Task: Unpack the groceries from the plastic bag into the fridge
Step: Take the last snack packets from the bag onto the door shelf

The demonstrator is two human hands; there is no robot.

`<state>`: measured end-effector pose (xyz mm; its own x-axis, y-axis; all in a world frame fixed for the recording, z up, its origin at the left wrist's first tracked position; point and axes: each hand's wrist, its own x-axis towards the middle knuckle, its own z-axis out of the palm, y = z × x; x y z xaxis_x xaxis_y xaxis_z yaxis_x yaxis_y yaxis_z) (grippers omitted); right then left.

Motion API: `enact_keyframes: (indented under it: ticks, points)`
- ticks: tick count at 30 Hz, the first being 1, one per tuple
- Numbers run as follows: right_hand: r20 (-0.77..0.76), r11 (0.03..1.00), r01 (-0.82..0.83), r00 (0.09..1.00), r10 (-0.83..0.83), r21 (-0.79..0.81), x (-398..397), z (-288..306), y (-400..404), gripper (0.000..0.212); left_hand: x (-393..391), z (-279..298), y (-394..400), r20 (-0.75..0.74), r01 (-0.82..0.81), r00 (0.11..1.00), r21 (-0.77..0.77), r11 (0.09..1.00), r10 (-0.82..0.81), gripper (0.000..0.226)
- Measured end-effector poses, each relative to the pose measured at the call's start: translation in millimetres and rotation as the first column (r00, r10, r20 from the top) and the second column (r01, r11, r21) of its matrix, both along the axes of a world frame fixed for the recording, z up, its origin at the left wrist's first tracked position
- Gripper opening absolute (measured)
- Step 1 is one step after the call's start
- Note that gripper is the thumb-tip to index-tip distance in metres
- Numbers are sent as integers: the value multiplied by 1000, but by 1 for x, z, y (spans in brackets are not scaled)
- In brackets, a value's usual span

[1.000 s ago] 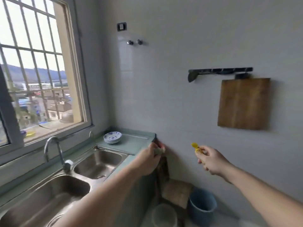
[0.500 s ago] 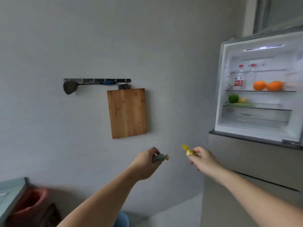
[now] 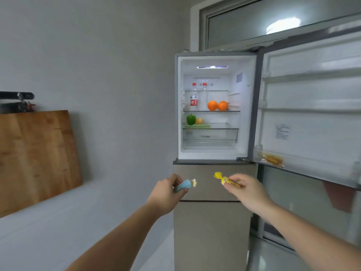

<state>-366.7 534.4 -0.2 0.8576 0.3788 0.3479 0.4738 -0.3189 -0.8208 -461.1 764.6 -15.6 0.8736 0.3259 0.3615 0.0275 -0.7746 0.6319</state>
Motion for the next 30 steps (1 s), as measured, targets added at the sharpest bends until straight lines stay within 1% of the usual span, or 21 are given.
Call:
enact_keyframes:
  ticks: [3,5,12,18,21,23,28,30]
  points:
    - [-6,997,81,997,-81,-1,38,-1,-22,15,38,0,-14,46,34,998,-81,996,-31,15]
    - [-16,994,107,994,-107,-1,61,-2,-32,15,60,1,-23,42,50,998,-115,992,-45,14]
    - [-22,990,138,990,-138,25,132,-4,-61,15,139,21,-54,18,66,998,-36,997,-66,14]
    - [-13,972,234,972,-234,23,175,1,-104,19,215,34,-89,60,159,986,-28,987,-157,8]
    - [-7,945,326,945,-326,16,191,3,-128,13,256,29,-105,83,208,975,-50,977,-204,7]
    - [-8,917,398,917,-398,-6,203,1,-143,10,282,24,-113,92,243,967,-37,969,-239,7]
    - [11,846,529,848,-529,-69,234,4,-168,16,347,22,-122,116,407,909,-44,912,-400,8]
    - [13,809,584,811,-585,-65,245,4,-168,17,374,25,-119,112,469,881,-62,881,-460,12]
